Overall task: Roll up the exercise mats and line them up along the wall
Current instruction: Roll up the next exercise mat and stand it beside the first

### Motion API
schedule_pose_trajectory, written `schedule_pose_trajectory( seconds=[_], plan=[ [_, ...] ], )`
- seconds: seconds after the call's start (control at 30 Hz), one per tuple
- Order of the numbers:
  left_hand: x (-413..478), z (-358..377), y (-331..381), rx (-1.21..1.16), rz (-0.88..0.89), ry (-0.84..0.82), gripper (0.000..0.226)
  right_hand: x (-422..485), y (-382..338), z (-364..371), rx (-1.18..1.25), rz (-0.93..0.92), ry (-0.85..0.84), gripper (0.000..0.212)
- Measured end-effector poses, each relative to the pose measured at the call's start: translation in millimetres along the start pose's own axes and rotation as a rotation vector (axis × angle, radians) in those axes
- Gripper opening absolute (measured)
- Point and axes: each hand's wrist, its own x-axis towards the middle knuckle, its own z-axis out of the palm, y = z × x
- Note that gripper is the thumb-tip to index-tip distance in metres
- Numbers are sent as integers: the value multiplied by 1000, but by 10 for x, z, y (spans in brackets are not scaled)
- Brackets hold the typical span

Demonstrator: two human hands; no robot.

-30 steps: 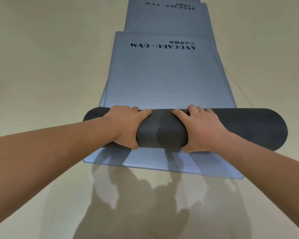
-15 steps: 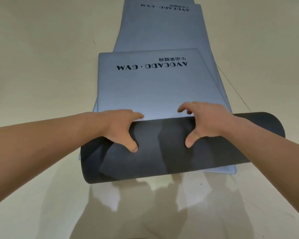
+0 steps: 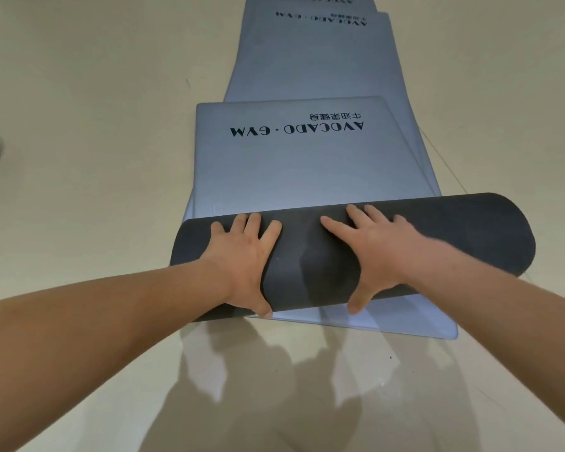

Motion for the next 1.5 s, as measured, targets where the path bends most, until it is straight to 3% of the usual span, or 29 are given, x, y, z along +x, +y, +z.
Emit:
schedule_pose_trajectory(
  seconds=[0.07, 0.13, 0.27, 0.37, 0.47, 0.6, 0.7, 0.83, 0.9, 0.93, 1.0, 1.03, 1.13, 1.2, 1.27, 1.37, 1.43, 1.5],
  plan=[
    [43, -36, -7, -10, 3, -23, 146, 67, -100, 214, -74, 27, 115, 164],
    [87, -100, -45, -43, 23, -21, 138, 145, -55, 276, -76, 8, 218, 156],
    [102, -272, -159, -157, 48, -33, 121, 202, 109, 80, -47, -80, 264, 142],
    [57, -362, -139, -248, 69, -95, 109, 135, 143, -58, -7, -118, 196, 132],
    [-58, -409, -53, -401, 109, -221, 93, 0, 214, -122, 68, -133, 17, 124],
    [-191, -327, -20, -697, 113, -537, 78, -177, 294, -57, 291, -132, -273, 122],
    [-142, -215, -83, -755, 119, -627, 81, -315, 280, -4, 347, -138, -207, 121],
    [15, -288, -421, -745, 42, -459, 128, -510, 159, -112, 88, -67, 205, 90],
    [69, -348, -599, -752, -10, -383, 137, -594, -9, -100, 16, -58, 173, 93],
    [85, -366, -652, -745, -16, -364, 137, -621, -124, -62, -27, -47, 93, 113],
    [78, -414, -662, -673, 7, -347, 124, -632, -370, 51, -105, 41, -48, 153],
    [64, -451, -626, -618, 29, -321, 112, -603, -450, 116, -147, 83, -45, 160],
    [-44, -625, -455, -407, 62, -135, 80, -390, -462, 114, -207, 93, 78, 157],
    [-145, -719, -323, -300, 89, -76, 77, -240, -310, -93, -158, 29, 75, 150],
    [-264, -728, -185, -258, 97, -166, 91, -104, -162, -330, -68, -33, 34, 142],
    [-369, -578, -69, -101, 40, -228, 135, 60, -57, -524, 95, -32, 56, 140],
    [-361, -432, -103, -45, -2, -133, 148, 96, -47, -539, 154, 11, 161, 135],
    [-313, -313, -177, -63, -42, -93, 156, 68, -48, -499, 164, 64, 352, 113]
  ],
)
